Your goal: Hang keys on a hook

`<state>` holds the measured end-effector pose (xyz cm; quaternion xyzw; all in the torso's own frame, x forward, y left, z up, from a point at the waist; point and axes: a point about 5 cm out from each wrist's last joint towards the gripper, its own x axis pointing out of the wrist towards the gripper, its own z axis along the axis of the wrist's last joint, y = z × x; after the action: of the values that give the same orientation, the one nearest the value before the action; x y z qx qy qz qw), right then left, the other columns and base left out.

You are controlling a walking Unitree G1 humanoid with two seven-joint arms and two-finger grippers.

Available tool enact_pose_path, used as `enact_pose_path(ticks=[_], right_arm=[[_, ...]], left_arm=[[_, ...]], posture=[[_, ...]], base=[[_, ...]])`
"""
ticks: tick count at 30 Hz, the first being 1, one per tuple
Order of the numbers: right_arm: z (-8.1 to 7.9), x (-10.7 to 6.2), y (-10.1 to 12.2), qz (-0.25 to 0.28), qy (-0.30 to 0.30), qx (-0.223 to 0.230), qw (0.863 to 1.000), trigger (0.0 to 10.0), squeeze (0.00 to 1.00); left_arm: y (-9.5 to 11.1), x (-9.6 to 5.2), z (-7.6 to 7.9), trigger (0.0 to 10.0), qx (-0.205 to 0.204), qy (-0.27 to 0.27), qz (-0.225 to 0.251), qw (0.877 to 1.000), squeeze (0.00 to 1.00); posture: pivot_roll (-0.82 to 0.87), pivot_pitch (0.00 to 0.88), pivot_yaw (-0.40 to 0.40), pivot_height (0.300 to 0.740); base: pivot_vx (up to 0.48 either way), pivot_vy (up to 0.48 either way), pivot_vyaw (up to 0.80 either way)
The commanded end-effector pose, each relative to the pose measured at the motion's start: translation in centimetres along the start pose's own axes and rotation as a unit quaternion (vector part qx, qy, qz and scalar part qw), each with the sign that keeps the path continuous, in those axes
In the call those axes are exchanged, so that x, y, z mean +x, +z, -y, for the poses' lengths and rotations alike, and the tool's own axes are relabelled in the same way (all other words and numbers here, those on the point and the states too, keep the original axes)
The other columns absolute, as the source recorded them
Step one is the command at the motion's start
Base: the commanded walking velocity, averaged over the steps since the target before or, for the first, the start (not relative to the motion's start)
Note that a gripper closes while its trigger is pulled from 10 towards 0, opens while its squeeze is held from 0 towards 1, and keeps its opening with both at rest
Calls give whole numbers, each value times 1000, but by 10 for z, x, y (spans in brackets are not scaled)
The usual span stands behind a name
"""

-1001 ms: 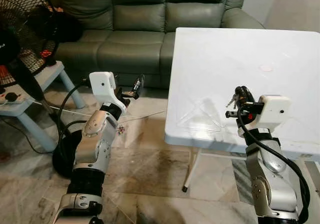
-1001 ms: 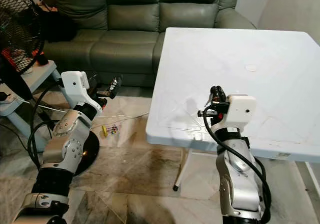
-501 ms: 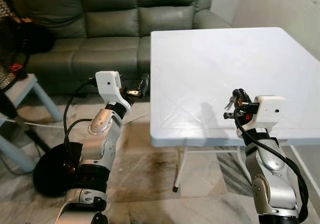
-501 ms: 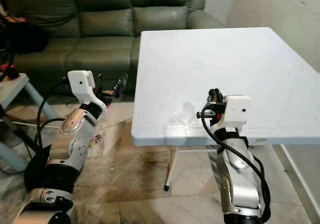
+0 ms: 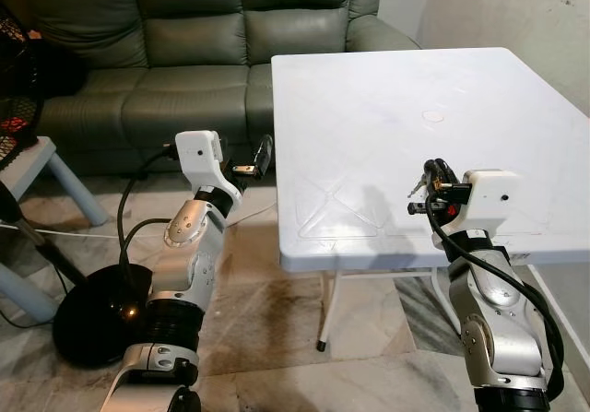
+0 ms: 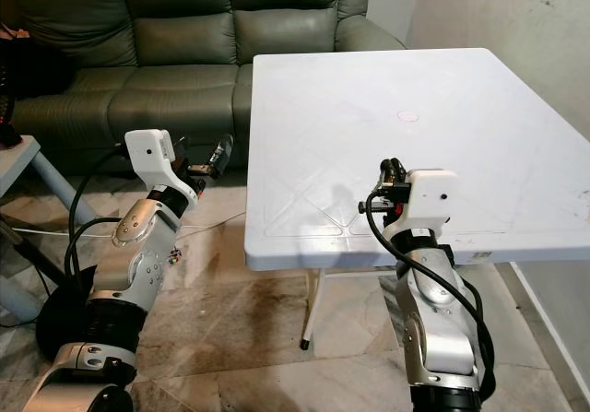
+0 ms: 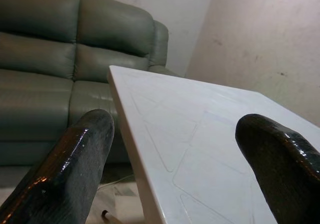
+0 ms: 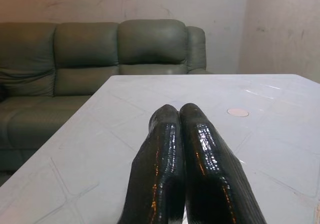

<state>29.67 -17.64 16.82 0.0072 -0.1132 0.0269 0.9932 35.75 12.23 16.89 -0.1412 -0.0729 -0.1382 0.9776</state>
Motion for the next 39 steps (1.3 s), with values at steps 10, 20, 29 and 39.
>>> enact_pose_path(ticks=[10,20,29,39], right_arm=[[-1,4,2,3,0,1,1000,10000,0],[-1,1,2,2,-7,0,1000,10000,0],[0,1,2,1,-9,0,1000,10000,0],[0,1,3,2,-8,-2,1000,10000,0]], left_arm=[[4,3,-1,10000,-2,12,5,1000,0],[3,3,-3,10000,-7,17,1,1000,0],[3,4,-2,10000,-8,16,1,1000,0],[4,5,-2,10000,-17,24,6,1000,0]], posture=[[40,0,18,740],[33,0,23,740],[30,0,25,740],[26,0,24,740]], base=[[0,0,-756],[0,43,-756],[0,480,-756],[0,94,-756]])
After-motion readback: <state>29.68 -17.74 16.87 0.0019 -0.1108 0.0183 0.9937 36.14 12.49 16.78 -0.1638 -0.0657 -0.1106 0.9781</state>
